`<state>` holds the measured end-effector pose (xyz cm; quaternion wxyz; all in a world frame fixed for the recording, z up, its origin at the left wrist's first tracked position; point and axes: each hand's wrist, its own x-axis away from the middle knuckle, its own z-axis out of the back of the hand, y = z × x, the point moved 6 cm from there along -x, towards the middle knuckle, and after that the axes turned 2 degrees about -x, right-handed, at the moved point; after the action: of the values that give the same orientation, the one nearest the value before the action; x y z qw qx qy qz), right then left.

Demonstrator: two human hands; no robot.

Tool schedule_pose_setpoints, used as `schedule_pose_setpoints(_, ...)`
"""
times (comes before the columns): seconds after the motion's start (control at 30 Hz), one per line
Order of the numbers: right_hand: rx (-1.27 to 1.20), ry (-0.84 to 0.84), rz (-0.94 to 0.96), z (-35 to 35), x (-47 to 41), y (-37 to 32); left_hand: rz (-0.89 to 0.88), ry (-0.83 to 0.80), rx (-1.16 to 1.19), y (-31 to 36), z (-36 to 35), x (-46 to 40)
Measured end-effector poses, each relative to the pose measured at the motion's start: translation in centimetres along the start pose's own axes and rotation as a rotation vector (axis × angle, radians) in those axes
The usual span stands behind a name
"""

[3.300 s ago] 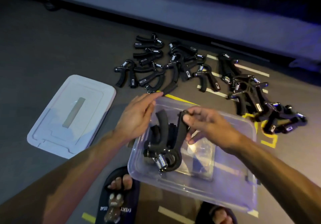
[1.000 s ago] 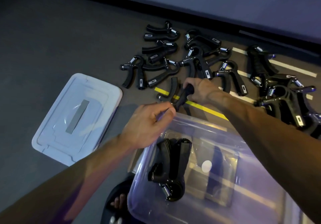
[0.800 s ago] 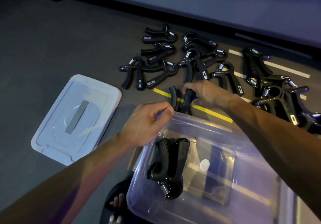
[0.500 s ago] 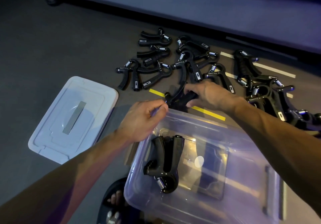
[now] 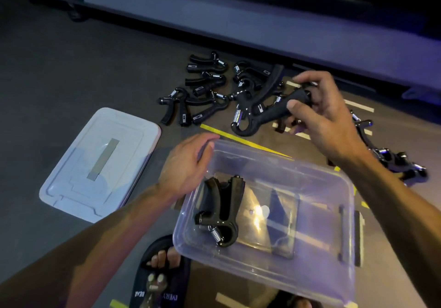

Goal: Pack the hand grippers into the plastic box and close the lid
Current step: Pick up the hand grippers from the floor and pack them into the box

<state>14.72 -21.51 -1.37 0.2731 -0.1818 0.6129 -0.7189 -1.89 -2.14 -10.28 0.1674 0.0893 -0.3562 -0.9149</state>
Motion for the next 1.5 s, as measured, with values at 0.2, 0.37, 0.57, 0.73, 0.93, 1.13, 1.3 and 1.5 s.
schedule_pose_setpoints(0.2,-0.083,-0.170,-0.163,-0.7,3.6,-0.7,0.043,-0.041,0.044,-0.2,0.0,0.2)
schedule_pose_setpoints(0.37,-0.029,-0.453,-0.349,-4.9,6.6,3.0,0.061,-0.022,0.081,-0.5,0.0,0.3)
schedule_pose_setpoints(0.57,0.067,-0.528,-0.462,-8.5,8.2,7.4,0.080,-0.030,0.073,-0.7,-0.2,0.2)
schedule_pose_setpoints(0.73,0.059,-0.521,-0.554,-9.3,8.7,8.2,0.088,-0.037,0.078,-0.9,-0.2,0.1)
schedule_pose_setpoints(0.93,0.119,-0.451,-0.542,-9.4,8.7,8.2,0.086,-0.045,0.083,-0.8,-0.2,0.2)
schedule_pose_setpoints(1.13,0.201,-0.445,-0.520,-9.4,8.5,7.9,0.081,-0.048,0.092,-0.7,-0.2,0.2)
schedule_pose_setpoints(1.3,0.568,-0.520,-0.308,-9.5,8.4,8.0,0.069,-0.041,0.089,-0.6,-0.1,0.2)
schedule_pose_setpoints(1.5,0.553,-0.480,-0.354,-9.6,9.6,8.9,0.067,-0.038,0.098,-0.5,-0.1,0.2)
